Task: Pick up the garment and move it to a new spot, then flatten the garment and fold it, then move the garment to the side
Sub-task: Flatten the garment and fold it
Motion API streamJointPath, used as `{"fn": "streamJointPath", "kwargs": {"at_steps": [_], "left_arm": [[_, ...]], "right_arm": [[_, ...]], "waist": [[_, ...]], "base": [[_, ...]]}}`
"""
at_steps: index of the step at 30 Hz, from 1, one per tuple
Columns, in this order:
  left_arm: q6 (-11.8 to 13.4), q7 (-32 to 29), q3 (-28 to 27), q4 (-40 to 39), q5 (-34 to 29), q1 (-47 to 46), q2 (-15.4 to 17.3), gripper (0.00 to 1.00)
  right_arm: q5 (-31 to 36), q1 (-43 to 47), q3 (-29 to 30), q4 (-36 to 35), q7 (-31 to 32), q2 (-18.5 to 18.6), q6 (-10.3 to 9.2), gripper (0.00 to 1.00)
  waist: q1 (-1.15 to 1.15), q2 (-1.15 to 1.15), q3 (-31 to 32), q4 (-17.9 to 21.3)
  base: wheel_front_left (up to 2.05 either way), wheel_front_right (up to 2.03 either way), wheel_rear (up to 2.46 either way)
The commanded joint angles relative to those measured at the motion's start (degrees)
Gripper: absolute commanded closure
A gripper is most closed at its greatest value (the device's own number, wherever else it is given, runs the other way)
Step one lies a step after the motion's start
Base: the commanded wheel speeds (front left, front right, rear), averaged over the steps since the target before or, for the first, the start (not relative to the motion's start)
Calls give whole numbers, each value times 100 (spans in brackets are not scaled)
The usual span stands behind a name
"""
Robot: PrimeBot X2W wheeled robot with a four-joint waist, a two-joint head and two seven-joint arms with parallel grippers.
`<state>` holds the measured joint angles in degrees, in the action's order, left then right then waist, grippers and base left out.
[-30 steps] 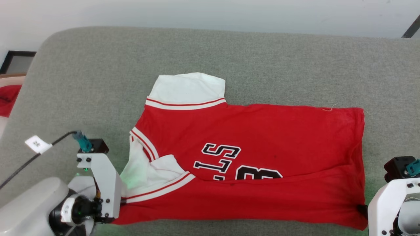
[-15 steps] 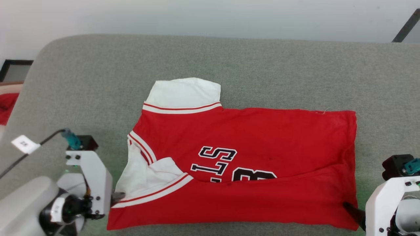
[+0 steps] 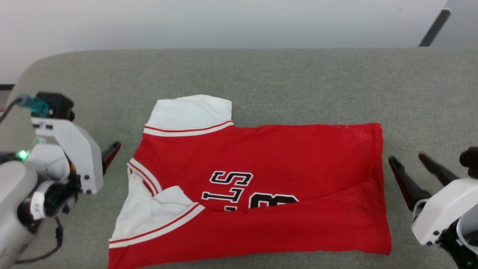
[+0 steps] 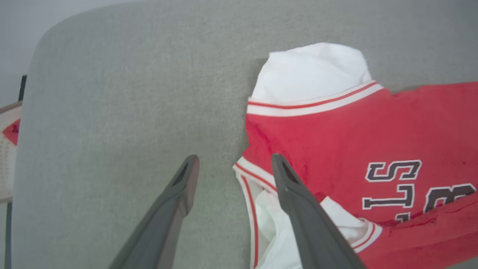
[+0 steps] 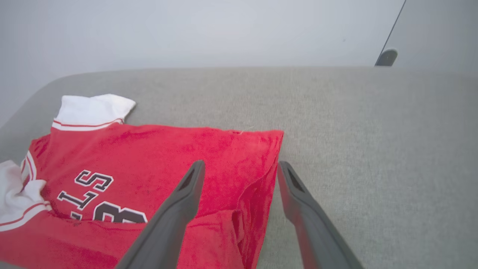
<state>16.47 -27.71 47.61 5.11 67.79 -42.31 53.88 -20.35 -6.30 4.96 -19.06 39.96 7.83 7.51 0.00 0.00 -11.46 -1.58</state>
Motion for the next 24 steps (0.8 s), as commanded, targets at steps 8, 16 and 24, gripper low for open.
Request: {"fn": "streamJointPath", "kwargs": {"at_steps": [8, 16, 24], "left_arm": [[-406, 462, -24, 601, -530, -730, -432, 0], [-797, 18, 5, 1462, -596, -1619, -711, 0], [-1053, -732, 99, 2224, -454, -2184, -885, 0]], "right_arm": [[240, -436, -479, 214, -1771, 157, -4, 0], [172, -783, -638, 424, -2257, 96, -4, 0], [66, -977, -616, 642, -2389, -19, -4, 0]], "waist": [[0, 0, -356, 440], [0, 0, -932, 845], [0, 0, -1362, 1120]], "base": [[0, 0, 0], [0, 0, 0], [0, 0, 0]]}}
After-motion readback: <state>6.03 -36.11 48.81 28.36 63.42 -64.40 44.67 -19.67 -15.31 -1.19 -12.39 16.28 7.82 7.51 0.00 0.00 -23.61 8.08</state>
